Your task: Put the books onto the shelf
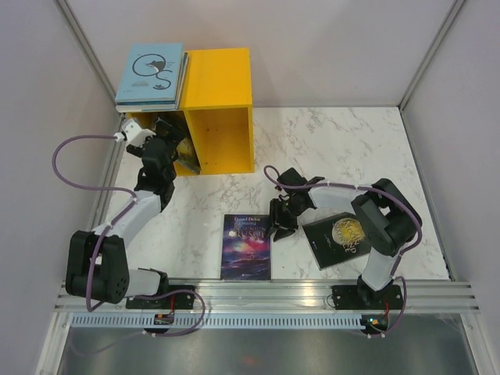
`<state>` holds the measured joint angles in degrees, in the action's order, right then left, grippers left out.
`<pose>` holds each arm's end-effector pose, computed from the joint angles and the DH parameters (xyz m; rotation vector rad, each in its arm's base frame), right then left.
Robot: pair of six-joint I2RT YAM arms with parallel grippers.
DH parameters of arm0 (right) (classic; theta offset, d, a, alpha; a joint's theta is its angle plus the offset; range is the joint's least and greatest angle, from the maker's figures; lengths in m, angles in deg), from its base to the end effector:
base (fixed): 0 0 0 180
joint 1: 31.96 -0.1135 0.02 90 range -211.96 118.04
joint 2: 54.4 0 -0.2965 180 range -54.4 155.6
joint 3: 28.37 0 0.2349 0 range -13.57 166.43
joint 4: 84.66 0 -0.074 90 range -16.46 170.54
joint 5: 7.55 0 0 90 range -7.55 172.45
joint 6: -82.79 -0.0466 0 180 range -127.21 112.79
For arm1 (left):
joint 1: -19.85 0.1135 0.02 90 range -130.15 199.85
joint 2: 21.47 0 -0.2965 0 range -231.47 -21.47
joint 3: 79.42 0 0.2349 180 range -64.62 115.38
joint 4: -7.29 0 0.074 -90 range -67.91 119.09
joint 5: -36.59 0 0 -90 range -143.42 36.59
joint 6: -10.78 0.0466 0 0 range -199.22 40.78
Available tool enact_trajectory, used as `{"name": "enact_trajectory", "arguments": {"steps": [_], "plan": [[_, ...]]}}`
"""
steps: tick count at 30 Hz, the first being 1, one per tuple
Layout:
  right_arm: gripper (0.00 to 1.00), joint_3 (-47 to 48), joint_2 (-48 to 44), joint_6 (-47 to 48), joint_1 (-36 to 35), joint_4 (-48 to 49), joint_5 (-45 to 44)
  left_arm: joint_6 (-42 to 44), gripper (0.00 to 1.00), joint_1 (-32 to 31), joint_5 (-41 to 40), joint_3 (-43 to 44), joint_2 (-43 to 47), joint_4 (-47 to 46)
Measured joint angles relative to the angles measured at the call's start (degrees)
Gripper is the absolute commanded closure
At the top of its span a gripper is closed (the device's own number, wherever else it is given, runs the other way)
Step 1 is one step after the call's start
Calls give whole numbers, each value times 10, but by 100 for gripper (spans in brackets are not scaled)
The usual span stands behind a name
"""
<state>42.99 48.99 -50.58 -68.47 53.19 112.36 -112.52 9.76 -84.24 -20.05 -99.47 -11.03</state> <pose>0.2426 0.2085 0.1673 -0.0659 -2.8941 -0.8505 0.2946 -0.0282 0.3279 -0.7149 1.4067 -0.1696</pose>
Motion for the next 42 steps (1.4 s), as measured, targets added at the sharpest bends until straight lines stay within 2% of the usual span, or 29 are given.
{"name": "enact_trajectory", "arguments": {"steps": [11,15,19,24,29,34,38,42], "plan": [[58,-19,-43,-15,0,32,-5,-13,0,7,0,-8,182,257],[57,-32,-59,-26,0,52,-6,-12,0,7,44,-3,231,355],[57,-48,-69,-38,0,72,-7,-14,1,7,148,3,246,439],[57,-81,-79,-53,0,101,-6,-44,5,6,358,-44,223,474],[57,-123,-81,-64,0,126,-7,-65,4,-30,479,-118,179,503],[57,-146,-87,-77,-2,153,3,-85,0,-103,540,-153,128,506],[57,-154,-87,-81,-8,175,10,-98,0,-160,556,-162,84,497],[57,-159,-84,-85,-12,191,17,-110,1,-195,588,-164,54,467]]}}
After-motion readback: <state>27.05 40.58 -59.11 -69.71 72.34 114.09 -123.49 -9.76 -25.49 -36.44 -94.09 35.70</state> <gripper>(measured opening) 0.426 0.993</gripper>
